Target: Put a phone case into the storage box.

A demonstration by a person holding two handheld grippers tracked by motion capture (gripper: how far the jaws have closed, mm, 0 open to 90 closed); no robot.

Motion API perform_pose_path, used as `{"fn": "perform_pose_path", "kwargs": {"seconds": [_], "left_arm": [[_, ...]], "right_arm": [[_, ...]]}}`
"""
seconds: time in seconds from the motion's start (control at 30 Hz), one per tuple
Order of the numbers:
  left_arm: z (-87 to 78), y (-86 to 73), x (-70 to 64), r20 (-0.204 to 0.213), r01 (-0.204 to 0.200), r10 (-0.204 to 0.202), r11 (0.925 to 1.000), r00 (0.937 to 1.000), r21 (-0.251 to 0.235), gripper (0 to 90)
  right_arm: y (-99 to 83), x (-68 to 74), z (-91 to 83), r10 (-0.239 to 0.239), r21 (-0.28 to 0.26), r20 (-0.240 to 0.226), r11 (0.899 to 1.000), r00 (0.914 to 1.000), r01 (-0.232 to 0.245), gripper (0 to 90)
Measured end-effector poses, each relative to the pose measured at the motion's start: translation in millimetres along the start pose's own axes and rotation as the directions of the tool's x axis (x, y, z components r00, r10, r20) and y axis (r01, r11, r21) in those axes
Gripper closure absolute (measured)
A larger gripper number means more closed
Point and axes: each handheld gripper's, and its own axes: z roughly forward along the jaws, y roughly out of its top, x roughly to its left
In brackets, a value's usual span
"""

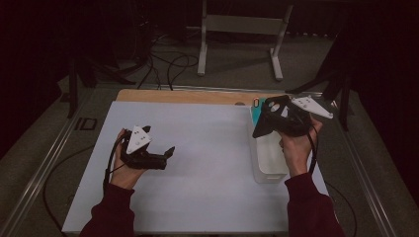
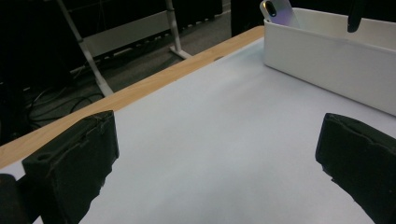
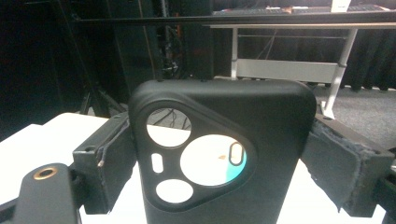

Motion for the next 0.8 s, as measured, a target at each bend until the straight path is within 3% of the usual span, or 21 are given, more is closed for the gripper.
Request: {"fn": "perform_pose_path", "kwargs": {"seconds": [0.6,0.8], "left_arm": [[-26.7,-30.2,16.3,-0.059,0.062,-0.062,0.9980,0.9963,-0.010,0.0],[-29.6,-35.0,17.5,-0.073,0.071,-0.072,0.9974,0.9947,-0.010,0.0]], "right_arm": [[0.4,-12.2,23.1,-0.006,0.041,0.068,0.999,0.9977,0.003,14.2],[-1.6,-14.6,32.8,0.018,0.052,0.098,0.998,0.9951,-0.023,14.2]]}}
